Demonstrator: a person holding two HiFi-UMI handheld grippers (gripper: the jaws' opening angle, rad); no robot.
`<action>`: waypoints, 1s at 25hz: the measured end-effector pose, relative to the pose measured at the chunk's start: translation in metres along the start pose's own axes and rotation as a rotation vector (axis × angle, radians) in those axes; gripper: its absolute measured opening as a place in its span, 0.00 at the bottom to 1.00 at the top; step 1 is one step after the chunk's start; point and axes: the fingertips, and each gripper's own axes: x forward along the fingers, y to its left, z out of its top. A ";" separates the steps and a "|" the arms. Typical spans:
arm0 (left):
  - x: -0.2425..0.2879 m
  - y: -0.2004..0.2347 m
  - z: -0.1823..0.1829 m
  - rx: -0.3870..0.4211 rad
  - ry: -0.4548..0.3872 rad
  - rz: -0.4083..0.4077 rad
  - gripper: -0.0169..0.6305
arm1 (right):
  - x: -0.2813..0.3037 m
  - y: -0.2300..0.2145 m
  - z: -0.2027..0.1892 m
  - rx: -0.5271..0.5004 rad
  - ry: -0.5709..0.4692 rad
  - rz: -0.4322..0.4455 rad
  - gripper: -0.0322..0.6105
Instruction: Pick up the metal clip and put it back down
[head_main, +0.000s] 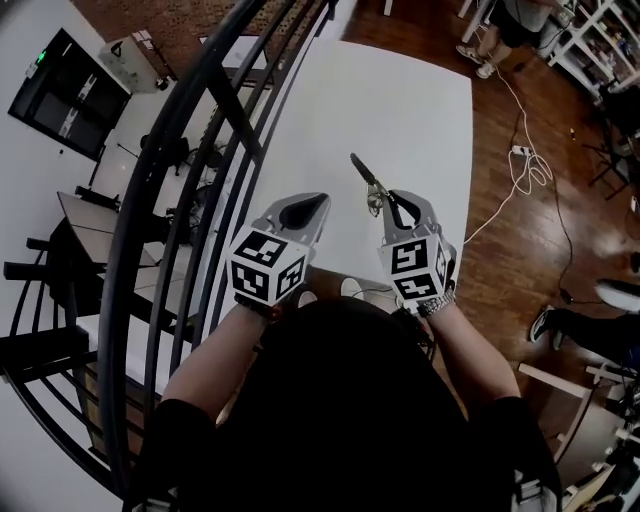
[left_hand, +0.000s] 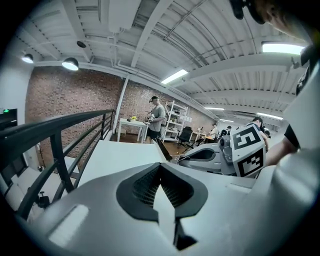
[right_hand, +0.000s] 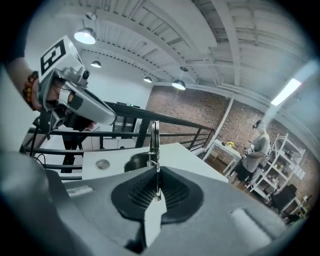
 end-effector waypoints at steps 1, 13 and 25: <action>0.001 -0.001 0.001 0.005 -0.001 -0.009 0.05 | -0.002 0.000 0.001 0.018 -0.001 -0.002 0.04; 0.006 -0.013 0.006 0.038 -0.002 -0.093 0.05 | -0.019 0.003 0.001 0.208 0.010 -0.008 0.04; 0.004 -0.017 0.001 0.044 0.010 -0.131 0.05 | -0.026 0.010 0.000 0.225 0.016 -0.033 0.04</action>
